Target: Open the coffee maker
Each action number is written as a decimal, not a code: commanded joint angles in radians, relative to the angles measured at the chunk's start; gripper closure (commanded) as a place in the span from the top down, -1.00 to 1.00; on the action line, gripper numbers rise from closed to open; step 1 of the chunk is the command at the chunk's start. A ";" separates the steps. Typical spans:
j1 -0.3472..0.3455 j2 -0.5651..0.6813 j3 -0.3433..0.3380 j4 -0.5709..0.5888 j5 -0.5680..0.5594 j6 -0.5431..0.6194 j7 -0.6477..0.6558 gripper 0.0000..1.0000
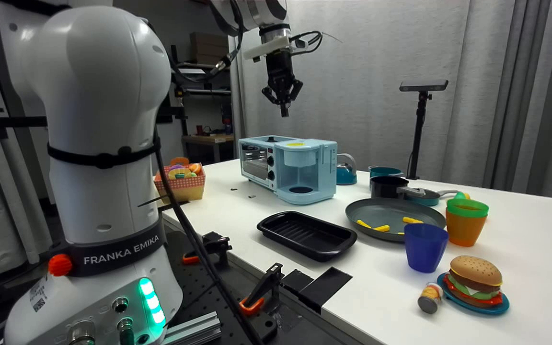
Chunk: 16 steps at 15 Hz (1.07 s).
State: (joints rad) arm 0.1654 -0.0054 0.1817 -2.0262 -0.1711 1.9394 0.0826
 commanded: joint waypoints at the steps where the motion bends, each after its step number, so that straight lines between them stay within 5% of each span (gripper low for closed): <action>1: 0.010 0.085 0.002 0.094 -0.032 0.006 0.034 -1.00; 16: 0.072 0.302 -0.015 0.336 -0.155 -0.022 0.048 -1.00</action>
State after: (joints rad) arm 0.2120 0.2456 0.1801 -1.7658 -0.2970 1.9430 0.1009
